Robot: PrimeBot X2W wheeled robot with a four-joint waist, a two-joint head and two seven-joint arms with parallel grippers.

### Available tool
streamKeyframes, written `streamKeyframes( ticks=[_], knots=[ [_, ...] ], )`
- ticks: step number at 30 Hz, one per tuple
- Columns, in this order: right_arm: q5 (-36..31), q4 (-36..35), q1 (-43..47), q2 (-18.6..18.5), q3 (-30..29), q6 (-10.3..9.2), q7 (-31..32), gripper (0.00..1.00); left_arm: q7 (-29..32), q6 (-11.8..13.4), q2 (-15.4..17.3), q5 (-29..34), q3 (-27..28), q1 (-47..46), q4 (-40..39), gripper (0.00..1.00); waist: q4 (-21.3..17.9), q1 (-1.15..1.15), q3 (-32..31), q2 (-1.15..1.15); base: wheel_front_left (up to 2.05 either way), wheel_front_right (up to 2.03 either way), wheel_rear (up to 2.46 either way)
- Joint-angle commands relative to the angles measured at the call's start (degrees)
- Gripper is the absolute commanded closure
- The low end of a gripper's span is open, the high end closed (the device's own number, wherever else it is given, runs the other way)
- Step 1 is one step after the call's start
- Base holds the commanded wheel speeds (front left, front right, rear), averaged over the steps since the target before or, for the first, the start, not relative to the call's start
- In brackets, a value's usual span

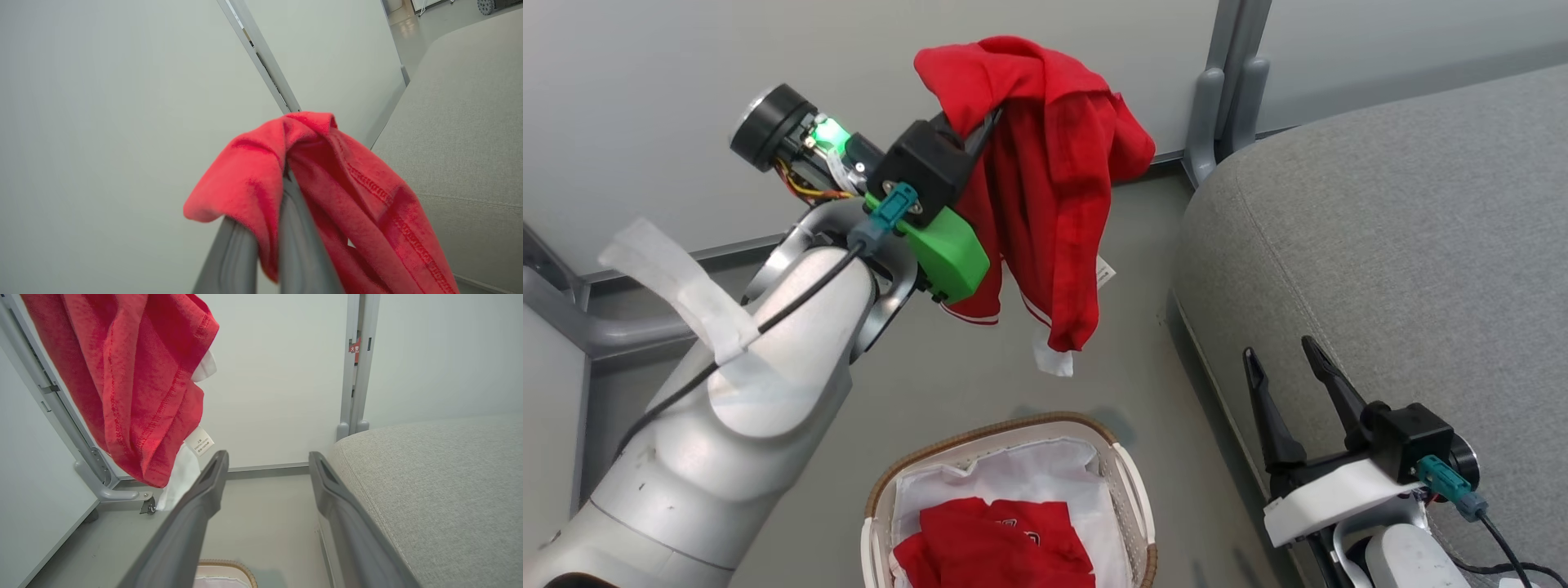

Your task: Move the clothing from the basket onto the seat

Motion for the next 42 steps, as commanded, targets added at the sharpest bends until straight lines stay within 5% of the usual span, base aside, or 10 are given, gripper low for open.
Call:
streamKeyframes(
  ticks=[1, 16, 29, 42],
  knots=[
    [-0.2, -0.2, -0.1, -0.2, 0.3, -0.04, -0.3, 0.0, 0.7, -0.1, 0.4, -1.4, 0.3, -1.2, -0.4, 1.0, -0.4, 0.01, -0.9, 0.0, 0.0, 0.0, 0.0],
    [3.7, -1.2, -12.8, -0.3, 16.2, -0.05, -0.3, 0.0, 4.5, 0.5, -1.3, -4.0, 0.2, -6.0, -1.6, 1.0, -1.4, 0.01, -0.8, 0.0, 0.0, 0.0, 0.0],
    [13.1, 13.2, -27.2, -0.4, 23.2, -0.05, -0.3, 0.0, 5.6, 0.1, -5.8, -5.2, -4.2, -6.6, -1.8, 1.0, 2.2, 0.01, -1.8, 0.0, 0.0, 0.0, 0.0],
    [13.4, 15.7, -31.1, -0.2, 21.8, -0.05, -0.3, 0.0, 6.0, 0.1, -7.8, -7.7, -7.8, -4.3, -5.0, 1.0, 4.9, 0.01, -2.5, 0.0, 0.0, 0.0, 0.0]
  ],
)
